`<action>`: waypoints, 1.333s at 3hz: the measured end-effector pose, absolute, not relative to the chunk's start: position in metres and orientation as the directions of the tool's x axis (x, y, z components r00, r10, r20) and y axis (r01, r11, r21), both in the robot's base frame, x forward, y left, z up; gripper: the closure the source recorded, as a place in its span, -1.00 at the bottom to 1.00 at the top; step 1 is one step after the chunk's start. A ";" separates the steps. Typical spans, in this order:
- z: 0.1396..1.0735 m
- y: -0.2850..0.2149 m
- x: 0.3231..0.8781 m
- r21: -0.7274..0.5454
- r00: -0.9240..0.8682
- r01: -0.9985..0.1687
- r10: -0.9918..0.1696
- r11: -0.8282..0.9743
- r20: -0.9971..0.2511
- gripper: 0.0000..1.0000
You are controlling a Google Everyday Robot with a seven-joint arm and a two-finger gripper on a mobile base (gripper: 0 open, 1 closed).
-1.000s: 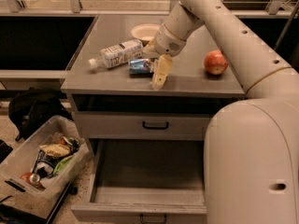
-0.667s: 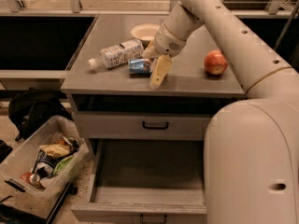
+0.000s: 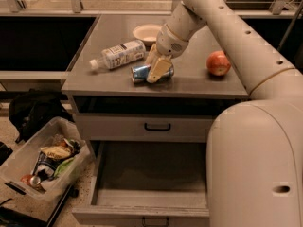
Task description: Place redbull can into middle drawer
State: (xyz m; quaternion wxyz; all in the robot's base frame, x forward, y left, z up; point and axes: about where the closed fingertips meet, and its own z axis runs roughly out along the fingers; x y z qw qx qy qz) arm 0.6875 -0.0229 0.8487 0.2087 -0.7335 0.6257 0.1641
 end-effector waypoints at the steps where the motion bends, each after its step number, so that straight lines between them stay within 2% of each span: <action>1: 0.849 -0.023 0.688 -0.101 0.163 -0.986 -0.849 -0.130 -0.502 0.77; 2: 0.849 -0.023 0.688 -0.101 0.163 -0.986 -0.849 -0.130 -0.502 1.00; 4: 0.846 -0.029 0.673 -0.108 0.160 -0.987 -0.843 -0.122 -0.513 1.00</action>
Offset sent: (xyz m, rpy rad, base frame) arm 0.0000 0.0000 0.0000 0.0000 0.0000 0.0000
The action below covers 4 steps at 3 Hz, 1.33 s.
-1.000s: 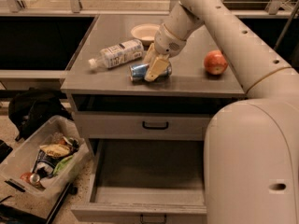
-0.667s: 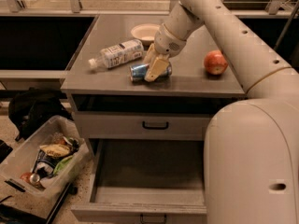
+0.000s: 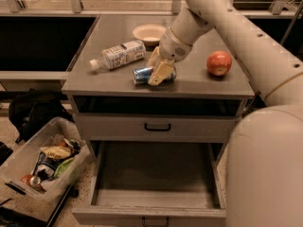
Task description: Place redbull can into middle drawer
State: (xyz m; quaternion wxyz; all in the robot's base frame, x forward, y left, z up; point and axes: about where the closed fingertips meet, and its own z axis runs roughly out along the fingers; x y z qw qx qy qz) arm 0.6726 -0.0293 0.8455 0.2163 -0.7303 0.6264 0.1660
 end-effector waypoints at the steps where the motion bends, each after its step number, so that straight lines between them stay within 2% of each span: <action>1: 0.900 -0.039 0.629 -0.230 0.167 -0.972 -0.803 -0.038 -0.573 1.00; 2: 0.983 -0.005 0.553 -0.390 0.293 -0.920 -0.704 -0.025 -0.647 1.00; 3: 1.046 0.054 0.464 -0.569 0.481 -0.820 -0.612 -0.061 -0.628 1.00; 4: 1.062 0.087 0.425 -0.638 0.550 -0.766 -0.589 -0.075 -0.592 1.00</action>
Offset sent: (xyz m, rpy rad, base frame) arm -0.3464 -0.1450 -0.0618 0.1990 -0.1176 -0.4131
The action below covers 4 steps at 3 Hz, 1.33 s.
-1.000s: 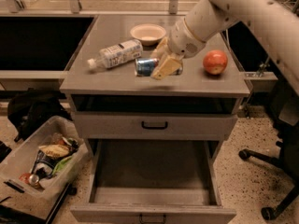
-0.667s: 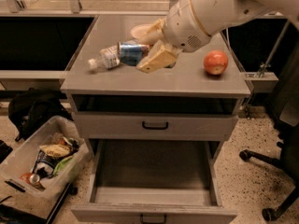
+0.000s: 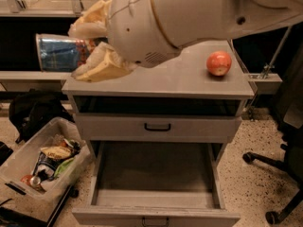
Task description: Place redbull can into middle drawer
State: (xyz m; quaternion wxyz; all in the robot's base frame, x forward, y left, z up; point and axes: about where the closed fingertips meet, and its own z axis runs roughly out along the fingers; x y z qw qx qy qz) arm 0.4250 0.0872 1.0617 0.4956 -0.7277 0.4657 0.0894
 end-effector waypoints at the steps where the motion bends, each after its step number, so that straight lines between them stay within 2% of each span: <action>1: 1.062 0.087 0.425 -0.638 0.550 -0.766 -0.589 -0.075 -0.592 1.00; 2: 1.065 0.091 0.426 -0.645 0.554 -0.760 -0.603 -0.084 -0.574 1.00; 3: 1.029 0.081 0.438 -0.623 0.517 -0.782 -0.587 -0.027 -0.623 1.00; 4: 0.979 0.047 0.449 -0.569 0.428 -0.820 -0.586 0.069 -0.688 1.00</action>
Offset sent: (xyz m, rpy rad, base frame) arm 0.0166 -0.0006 -0.0095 -0.0336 0.0141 -0.0191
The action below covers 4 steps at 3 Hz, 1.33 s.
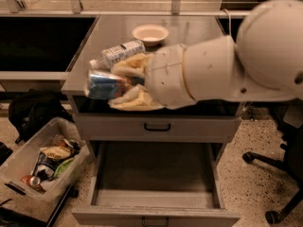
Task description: Place redbull can into middle drawer
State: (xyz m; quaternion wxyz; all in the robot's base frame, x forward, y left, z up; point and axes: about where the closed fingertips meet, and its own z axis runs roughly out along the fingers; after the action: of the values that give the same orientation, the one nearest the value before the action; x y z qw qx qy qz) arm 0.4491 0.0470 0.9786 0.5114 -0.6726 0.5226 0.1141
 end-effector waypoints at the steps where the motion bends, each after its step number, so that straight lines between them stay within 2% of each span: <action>1: 0.950 0.027 0.456 -0.534 0.376 -0.837 -0.581 0.122 -0.722 1.00; 4: 0.940 0.017 0.463 -0.528 0.342 -0.836 -0.611 0.149 -0.714 1.00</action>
Offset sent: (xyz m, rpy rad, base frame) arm 0.0060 -0.0165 -0.0245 0.0267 0.0326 -0.0358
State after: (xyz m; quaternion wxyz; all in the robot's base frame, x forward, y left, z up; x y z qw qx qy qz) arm 0.4626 0.0175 0.9405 0.5076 -0.6428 0.5629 0.1106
